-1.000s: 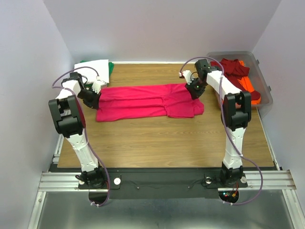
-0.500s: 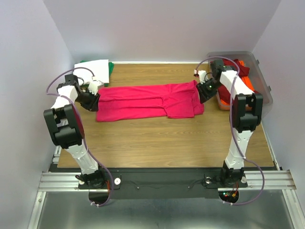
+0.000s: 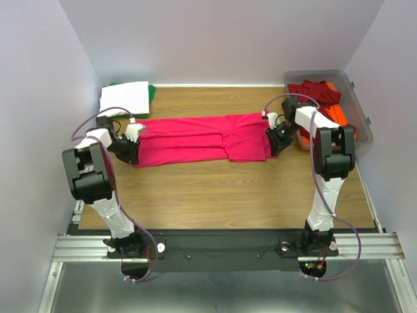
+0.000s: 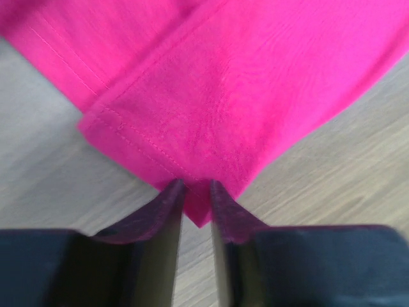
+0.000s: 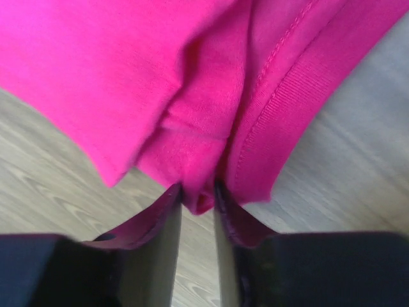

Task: Fold and stack the t-shirts
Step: Fold the tshirt

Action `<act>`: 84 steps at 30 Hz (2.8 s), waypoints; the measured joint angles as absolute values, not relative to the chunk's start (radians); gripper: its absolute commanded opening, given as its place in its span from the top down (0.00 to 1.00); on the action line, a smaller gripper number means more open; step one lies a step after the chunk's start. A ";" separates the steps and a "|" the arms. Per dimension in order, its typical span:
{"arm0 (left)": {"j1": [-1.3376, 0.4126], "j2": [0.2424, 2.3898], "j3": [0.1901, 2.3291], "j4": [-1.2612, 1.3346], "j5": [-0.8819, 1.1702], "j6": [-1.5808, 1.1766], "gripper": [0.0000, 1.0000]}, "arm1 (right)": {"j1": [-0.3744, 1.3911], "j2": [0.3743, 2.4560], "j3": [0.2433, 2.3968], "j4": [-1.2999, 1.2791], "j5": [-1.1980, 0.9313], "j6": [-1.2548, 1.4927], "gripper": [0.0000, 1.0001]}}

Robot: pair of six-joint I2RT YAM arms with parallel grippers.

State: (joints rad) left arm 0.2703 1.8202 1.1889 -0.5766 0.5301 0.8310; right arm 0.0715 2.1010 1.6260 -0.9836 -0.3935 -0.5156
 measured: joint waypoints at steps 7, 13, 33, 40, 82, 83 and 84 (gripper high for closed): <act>0.271 1.773 1.084 -0.454 0.505 0.845 0.82 | 0.072 2.077 1.549 -0.935 -0.341 -0.517 0.97; 0.270 1.702 1.004 -0.426 0.477 0.889 0.83 | 0.073 1.991 1.423 -0.914 -0.306 -0.529 0.99; -0.297 1.645 1.285 -0.536 0.749 0.682 0.55 | 0.073 1.774 1.462 -1.042 -0.582 -0.462 0.52; -0.510 1.779 1.225 -0.276 0.844 0.280 0.54 | 0.073 1.776 1.258 -0.987 -0.614 -0.355 0.48; -0.698 2.034 1.275 -0.040 0.705 -0.134 0.60 | 0.073 1.792 1.066 -0.704 -0.588 -0.156 0.74; -0.698 2.035 1.277 -0.046 0.703 -0.134 0.59 | 0.073 1.793 1.066 -0.703 -0.588 -0.156 0.69; -0.695 2.035 1.277 -0.049 0.704 -0.135 0.55 | 0.073 1.794 1.066 -0.702 -0.587 -0.153 0.65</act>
State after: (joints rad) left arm -0.6949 2.0346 1.2770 -0.0494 0.7040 -0.1352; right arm 0.0731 1.7935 1.0660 -0.7025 -0.5873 -0.1532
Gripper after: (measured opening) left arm 0.407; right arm 0.264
